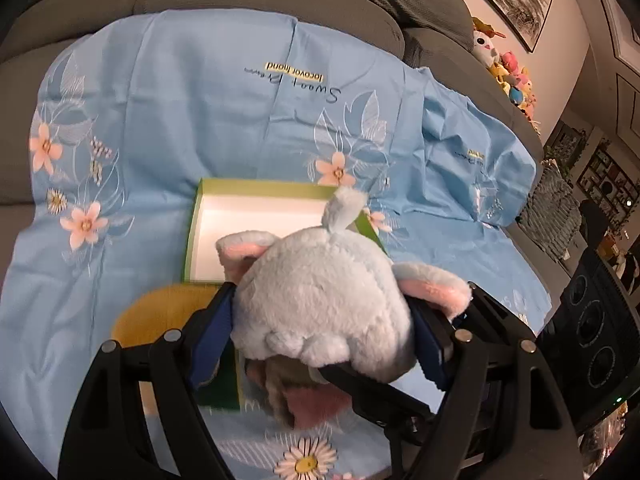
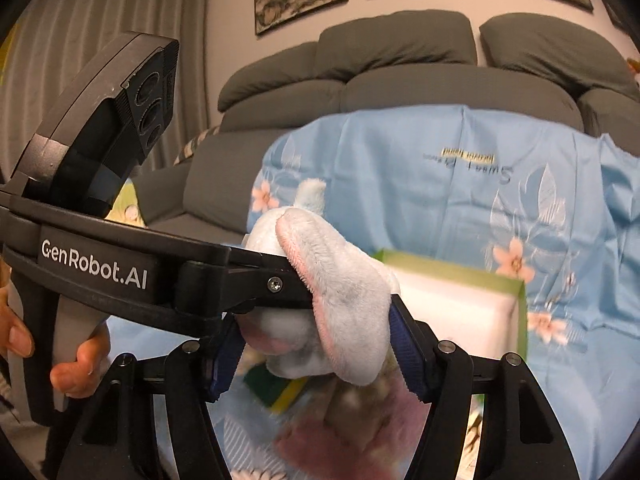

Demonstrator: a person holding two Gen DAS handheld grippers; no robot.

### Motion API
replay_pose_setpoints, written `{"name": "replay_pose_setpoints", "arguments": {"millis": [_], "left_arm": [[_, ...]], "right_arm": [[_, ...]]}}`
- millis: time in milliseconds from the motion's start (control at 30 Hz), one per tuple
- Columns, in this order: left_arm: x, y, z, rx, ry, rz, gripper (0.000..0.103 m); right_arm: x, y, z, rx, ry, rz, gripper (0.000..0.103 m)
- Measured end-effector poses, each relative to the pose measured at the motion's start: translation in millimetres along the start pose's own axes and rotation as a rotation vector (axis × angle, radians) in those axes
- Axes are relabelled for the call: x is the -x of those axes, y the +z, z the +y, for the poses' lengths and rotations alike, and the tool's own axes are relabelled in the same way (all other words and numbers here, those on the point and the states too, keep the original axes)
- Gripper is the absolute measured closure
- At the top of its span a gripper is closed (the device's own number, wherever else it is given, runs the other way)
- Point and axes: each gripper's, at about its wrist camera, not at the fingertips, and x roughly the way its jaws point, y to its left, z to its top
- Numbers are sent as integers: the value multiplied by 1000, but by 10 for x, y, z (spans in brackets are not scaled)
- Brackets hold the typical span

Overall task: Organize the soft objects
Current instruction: 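Lower the grey plush into the green box and open the left gripper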

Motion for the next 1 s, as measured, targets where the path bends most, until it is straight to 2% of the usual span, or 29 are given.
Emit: {"name": "replay_pose_setpoints", "arguments": {"millis": [233,467,800,900,1000], "left_arm": [[-392,386,-7,-17,-4,22,24],[-946,669,99,20,-24,82,24],[-1641,657,392,103,25,201,22],[-1725,610,491,137,51,244,15],[-1634,619,509,132,75,226,1]], "right_arm": [[-231,242,-397,-36,-12,3,34],[-603,272,-851,-100,-40,51,34],[-1225,72,-1287,-189,-62,185,32],[-1297,8,-1340,-208,-93,217,30],[-1214,-19,-1395,-219,-122,212,25]]}}
